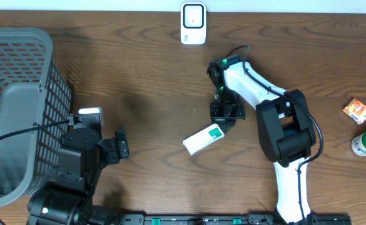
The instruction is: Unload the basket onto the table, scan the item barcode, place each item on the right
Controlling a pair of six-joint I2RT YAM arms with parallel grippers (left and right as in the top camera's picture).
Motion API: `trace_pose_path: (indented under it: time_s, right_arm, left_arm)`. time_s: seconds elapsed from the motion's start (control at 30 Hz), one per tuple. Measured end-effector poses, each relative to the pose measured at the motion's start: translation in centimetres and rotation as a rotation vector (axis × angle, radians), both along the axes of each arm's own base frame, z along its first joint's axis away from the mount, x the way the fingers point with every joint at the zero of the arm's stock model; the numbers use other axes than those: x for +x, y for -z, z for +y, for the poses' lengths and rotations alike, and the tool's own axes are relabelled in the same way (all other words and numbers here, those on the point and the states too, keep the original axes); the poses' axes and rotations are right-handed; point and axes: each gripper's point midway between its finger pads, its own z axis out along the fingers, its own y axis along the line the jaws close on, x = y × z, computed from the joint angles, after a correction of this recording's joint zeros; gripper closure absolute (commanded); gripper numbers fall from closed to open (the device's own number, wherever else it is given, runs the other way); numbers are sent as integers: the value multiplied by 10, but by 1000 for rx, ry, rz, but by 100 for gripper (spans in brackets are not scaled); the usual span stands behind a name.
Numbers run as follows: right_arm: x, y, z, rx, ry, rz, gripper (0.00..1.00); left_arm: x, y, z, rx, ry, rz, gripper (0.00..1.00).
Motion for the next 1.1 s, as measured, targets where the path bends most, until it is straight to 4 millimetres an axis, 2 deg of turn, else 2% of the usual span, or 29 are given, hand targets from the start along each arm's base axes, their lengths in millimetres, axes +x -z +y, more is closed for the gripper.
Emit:
trace_pose_path:
  time_s: [0.2,0.3,0.37,0.43,0.47,0.53,0.67,0.7,0.77,0.83,0.87,0.97,1.03,1.1]
  right_arm:
    - [-6,-2,-7,-73,12,11,98]
    - [-6,-3,-11,-101,-9,6,92]
    - [-6,-5,-12,-102,-31,-5,80]
    - [-3,-16,-12,-84,-55,-36,55]
    - [-1,-25,-12,-65,-74,-63,46]
    - [5,-47,-9,-14,-131,-133,45]
    - [29,-104,1,122,-291,-379,34]
    - [34,-112,3,142,-318,-425,27]
    - [63,-137,17,204,-399,-615,11]
    - [98,-160,32,250,-479,-807,1]
    - [117,-173,41,268,-521,-914,1]
    - [151,-200,59,287,-695,-1108,1]
    - [150,-202,64,301,-836,-1118,1]
    - [140,-196,65,318,-999,-1074,2]
  left_arm:
    - [0,0,0,0,0,0,4]
    - [0,0,0,0,0,0,4]
    - [0,0,0,0,0,0,4]
    - [0,0,0,0,0,0,4]
    - [0,0,0,0,0,0,4]
    - [0,0,0,0,0,0,4]
    - [0,0,0,0,0,0,4]
    - [0,0,0,0,0,0,4]
    - [0,0,0,0,0,0,4]
    - [0,0,0,0,0,0,4]
    - [0,0,0,0,-1,0,4]
    - [0,0,0,0,0,0,4]
    - [0,0,0,0,0,0,4]
    - [0,0,0,0,0,0,4]
